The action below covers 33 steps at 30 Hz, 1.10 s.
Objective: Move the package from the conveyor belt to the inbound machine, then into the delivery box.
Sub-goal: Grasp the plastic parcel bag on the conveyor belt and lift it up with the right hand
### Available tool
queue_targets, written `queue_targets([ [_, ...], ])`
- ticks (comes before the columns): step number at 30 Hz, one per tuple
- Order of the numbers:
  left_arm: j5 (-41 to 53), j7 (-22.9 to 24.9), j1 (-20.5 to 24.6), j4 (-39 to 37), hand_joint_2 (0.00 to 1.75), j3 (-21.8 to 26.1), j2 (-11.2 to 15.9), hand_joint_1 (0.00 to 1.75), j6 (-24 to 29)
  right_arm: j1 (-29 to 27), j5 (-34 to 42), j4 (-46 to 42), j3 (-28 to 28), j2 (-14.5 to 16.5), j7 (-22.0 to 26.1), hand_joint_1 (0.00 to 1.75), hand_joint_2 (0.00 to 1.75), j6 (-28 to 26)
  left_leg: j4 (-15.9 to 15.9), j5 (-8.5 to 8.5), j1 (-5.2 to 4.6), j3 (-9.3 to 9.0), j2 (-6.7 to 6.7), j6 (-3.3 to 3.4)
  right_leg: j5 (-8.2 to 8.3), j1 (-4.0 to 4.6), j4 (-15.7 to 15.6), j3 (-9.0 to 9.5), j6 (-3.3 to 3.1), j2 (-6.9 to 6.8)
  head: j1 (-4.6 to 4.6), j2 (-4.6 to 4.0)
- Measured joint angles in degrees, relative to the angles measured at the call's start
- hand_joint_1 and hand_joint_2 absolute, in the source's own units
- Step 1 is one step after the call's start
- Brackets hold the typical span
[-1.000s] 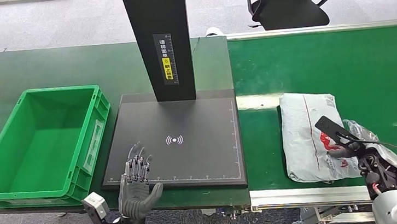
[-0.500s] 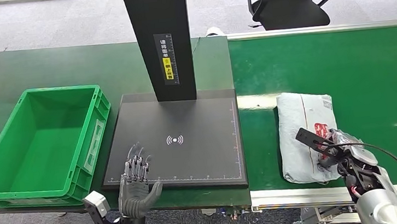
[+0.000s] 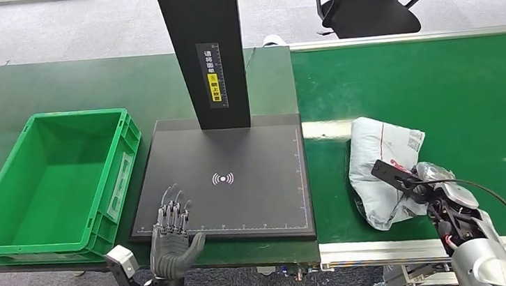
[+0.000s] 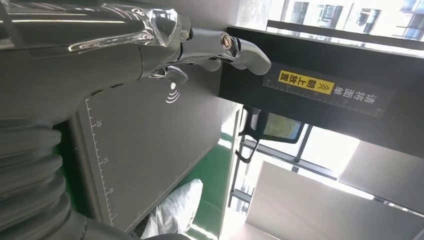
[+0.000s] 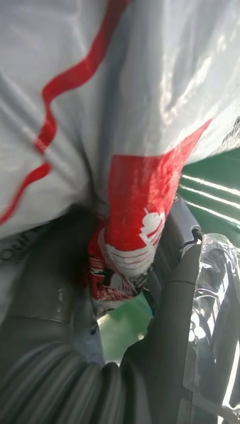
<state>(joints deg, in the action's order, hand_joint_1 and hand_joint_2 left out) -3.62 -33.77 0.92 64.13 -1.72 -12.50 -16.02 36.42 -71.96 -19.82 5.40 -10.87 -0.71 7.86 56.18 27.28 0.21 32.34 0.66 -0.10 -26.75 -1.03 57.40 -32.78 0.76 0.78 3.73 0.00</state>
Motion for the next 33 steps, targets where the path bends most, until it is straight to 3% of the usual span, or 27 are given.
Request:
queue_targets([
  [6, -0.22, -0.39, -0.44, -0.16, 1.75, 0.07, 0.29, 0.0, -0.36, 0.42, 2.32, -0.02, 0.03, 1.07, 4.52, 1.75, 1.75, -6.73, -0.01, 0.0, 0.0, 0.05, 0.0, 0.0, 0.0, 0.0, 0.01, -0.01, 0.0, 0.01, 0.0, 0.0],
  [10, -0.11, -0.96, -0.96, -0.16, 1.75, 0.09, 0.38, 0.0, -0.48, 1.41, 7.19, -0.74, 0.8, 2.64, 11.82, 1.75, 1.75, -13.86, -0.01, 0.0, 0.0, 0.03, -0.02, 0.0, 0.0, 0.01, 0.02, -0.03, 0.0, 0.02, -0.01, 0.0],
  [17, 0.15, -2.33, -1.55, -0.28, 1.75, 0.1, 0.46, 0.0, -0.39, 2.54, 19.95, -4.74, 4.97, 5.59, 27.12, 1.75, 1.75, -18.65, -0.01, -0.02, 0.0, 0.05, -0.01, -0.01, 0.0, 0.01, 0.03, -0.03, 0.0, 0.01, 0.01, 0.0],
  [25, 0.32, -3.02, -1.58, -0.72, 1.75, 0.1, 0.44, 0.0, 0.49, -0.15, 29.4, -12.2, 4.98, 10.4, 33.82, 1.75, 1.75, -13.89, -0.02, -0.01, 0.02, 0.05, -0.01, -0.01, 0.0, 0.03, 0.03, -0.07, -0.01, 0.02, 0.0, 0.0],
  [33, 0.67, -3.19, -1.72, -0.73, 1.75, 0.11, 0.38, 0.0, 0.51, -5.31, 36.17, -18.91, -4.67, 15.2, 35.81, 1.75, 1.75, -14.07, -0.03, -0.02, 0.05, 0.08, -0.03, -0.03, -0.01, 0.07, 0.03, -0.12, -0.02, 0.02, 0.01, 0.0],
])
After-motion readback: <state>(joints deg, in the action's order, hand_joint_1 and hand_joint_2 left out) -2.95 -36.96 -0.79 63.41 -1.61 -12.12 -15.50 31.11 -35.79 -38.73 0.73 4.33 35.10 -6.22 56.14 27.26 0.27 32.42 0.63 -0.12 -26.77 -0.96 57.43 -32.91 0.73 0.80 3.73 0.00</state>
